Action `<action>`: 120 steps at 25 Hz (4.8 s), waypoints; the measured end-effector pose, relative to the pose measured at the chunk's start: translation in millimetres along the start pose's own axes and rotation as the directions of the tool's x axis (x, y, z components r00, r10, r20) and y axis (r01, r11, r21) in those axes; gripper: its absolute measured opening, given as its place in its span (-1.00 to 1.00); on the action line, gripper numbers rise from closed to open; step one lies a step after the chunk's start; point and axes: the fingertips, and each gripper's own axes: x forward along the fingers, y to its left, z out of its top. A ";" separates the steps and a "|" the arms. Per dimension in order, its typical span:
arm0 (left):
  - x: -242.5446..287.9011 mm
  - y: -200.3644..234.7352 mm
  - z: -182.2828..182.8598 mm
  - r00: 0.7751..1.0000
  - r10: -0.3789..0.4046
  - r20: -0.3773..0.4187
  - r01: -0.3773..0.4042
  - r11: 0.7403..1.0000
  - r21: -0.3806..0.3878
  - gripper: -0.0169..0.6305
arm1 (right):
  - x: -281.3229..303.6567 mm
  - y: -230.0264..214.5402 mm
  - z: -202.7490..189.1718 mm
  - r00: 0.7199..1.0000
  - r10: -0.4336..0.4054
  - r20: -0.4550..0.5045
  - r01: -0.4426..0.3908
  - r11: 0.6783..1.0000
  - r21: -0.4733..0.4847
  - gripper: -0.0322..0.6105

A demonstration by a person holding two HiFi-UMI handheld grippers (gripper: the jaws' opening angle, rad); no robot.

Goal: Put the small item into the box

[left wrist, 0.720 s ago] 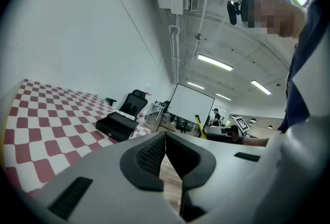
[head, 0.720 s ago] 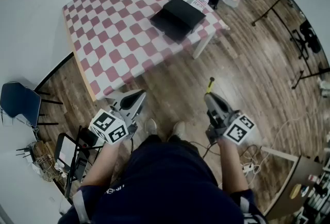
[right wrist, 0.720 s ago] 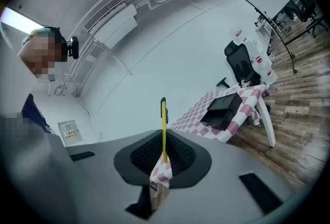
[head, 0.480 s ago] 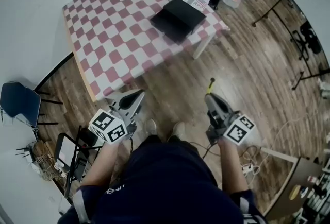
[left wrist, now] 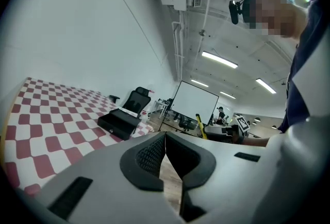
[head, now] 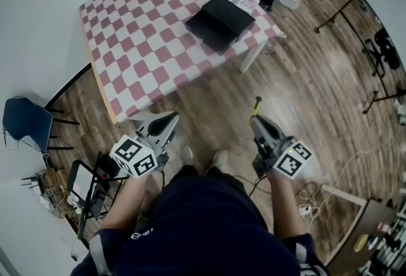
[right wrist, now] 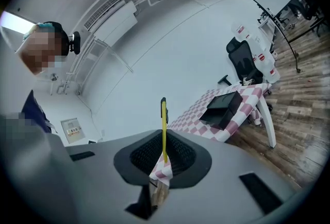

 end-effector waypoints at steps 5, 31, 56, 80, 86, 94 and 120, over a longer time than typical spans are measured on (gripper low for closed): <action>10.8 -15.0 5.7 1.000 0.021 0.014 -0.022 1.000 0.020 -0.85 | -14.8 -13.0 9.2 1.000 0.016 -0.010 -0.016 1.000 0.002 -0.80; 56.3 -14.8 11.6 0.997 0.069 0.047 -0.070 0.997 0.021 -0.85 | -20.8 -62.0 39.8 0.999 0.044 -0.016 -0.044 0.999 0.021 -0.80; 145.4 221.5 106.3 0.999 -0.037 0.026 0.038 0.999 -0.008 -0.85 | 213.6 -125.1 103.3 0.992 -0.093 -0.088 0.090 0.995 -0.034 -0.80; 188.1 268.8 104.2 0.998 0.067 -0.018 -0.069 0.994 -0.088 -0.85 | 312.6 -190.6 146.3 0.975 -0.067 -0.211 0.045 0.993 -0.111 -0.80; 195.3 276.7 104.0 0.989 0.144 -0.016 -0.145 0.983 -0.113 -0.85 | 345.3 -209.2 148.2 0.956 -0.028 -0.292 -0.013 0.990 -0.139 -0.80; 199.4 292.3 95.7 0.973 0.231 -0.021 -0.231 0.960 -0.159 -0.85 | 392.5 -229.4 120.2 0.900 0.019 -0.435 -0.096 0.983 -0.156 -0.80; 189.8 337.0 66.0 0.949 0.313 -0.026 -0.310 0.918 -0.248 -0.85 | 445.0 -292.9 -33.6 0.587 -0.152 -0.795 -0.089 0.964 -0.250 -0.80</action>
